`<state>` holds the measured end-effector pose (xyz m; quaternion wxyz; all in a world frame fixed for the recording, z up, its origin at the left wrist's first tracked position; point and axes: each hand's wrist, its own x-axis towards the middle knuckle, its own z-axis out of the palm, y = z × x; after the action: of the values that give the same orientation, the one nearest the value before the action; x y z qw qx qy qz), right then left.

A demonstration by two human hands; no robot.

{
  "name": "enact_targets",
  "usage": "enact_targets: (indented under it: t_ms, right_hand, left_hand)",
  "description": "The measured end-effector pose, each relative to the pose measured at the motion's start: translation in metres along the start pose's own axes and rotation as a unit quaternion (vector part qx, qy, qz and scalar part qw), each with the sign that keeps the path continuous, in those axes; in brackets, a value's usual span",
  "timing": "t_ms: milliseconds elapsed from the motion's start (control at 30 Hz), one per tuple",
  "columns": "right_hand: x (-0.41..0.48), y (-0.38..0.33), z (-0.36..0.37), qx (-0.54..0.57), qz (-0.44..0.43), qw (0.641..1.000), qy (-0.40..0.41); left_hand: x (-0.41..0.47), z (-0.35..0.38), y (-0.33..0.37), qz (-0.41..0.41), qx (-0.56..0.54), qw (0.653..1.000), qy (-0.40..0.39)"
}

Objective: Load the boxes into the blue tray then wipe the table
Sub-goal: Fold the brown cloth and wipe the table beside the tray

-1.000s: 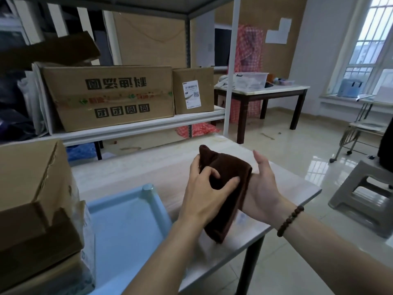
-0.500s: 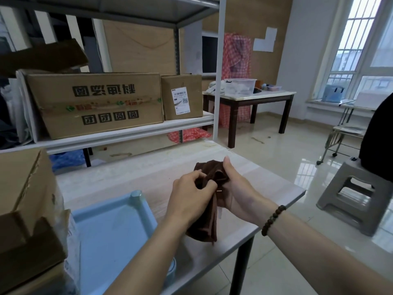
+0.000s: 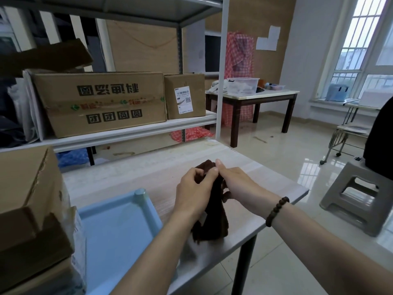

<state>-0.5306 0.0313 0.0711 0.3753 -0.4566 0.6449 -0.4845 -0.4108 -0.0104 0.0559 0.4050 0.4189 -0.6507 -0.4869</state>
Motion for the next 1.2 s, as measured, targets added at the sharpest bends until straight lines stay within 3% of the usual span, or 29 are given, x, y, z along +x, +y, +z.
enact_targets:
  t_ms: [167,300,400,433,533,633,700,767,833,900,1033,1200]
  right_hand:
    - [0.005,0.002,-0.006,0.090,-0.003,0.995,0.043]
    - [0.018,0.007,-0.028,0.153,0.061,0.969,0.182]
    - [0.022,0.015,-0.044,-0.038,0.105,0.975,0.191]
    - [0.019,0.012,-0.046,-0.086,0.074,0.980,0.166]
    - [0.012,-0.022,-0.038,-0.040,-0.132,0.990,0.004]
    - [0.014,-0.056,-0.025,-0.081,-0.185,0.971,-0.126]
    - [0.020,-0.070,-0.021,-0.096,-0.203,0.969,-0.106]
    - [0.026,-0.077,-0.024,-0.072,-0.203,0.974,-0.076]
    - [0.029,-0.077,-0.028,-0.031,-0.202,0.978,-0.049]
    - [0.036,-0.075,-0.032,0.031,-0.192,0.981,-0.012]
    - [0.048,-0.079,-0.046,0.091,-0.152,0.983,0.051]
    - [0.062,-0.090,-0.051,0.147,-0.115,0.976,0.115]
  left_hand:
    - [0.006,-0.011,0.006,-0.039,-0.050,0.998,0.027]
    - [0.011,-0.023,0.015,-0.069,-0.110,0.987,0.094]
    - [0.016,-0.034,0.028,-0.074,-0.152,0.978,0.119]
    - [0.017,-0.037,0.035,-0.073,-0.162,0.978,0.105]
    - [0.021,-0.043,0.059,-0.035,-0.130,0.991,0.024]
    - [0.026,-0.041,0.081,0.018,-0.050,0.999,-0.006]
    - [0.034,-0.045,0.088,0.052,-0.012,0.999,-0.009]
    - [0.042,-0.054,0.089,0.061,-0.009,0.995,-0.072]
    - [0.043,-0.068,0.086,0.017,0.025,0.985,-0.167]
    - [0.047,-0.081,0.081,-0.028,0.107,0.970,-0.215]
    - [0.060,-0.100,0.087,-0.039,0.131,0.978,-0.160]
    - [0.080,-0.099,0.111,0.106,0.094,0.990,0.017]
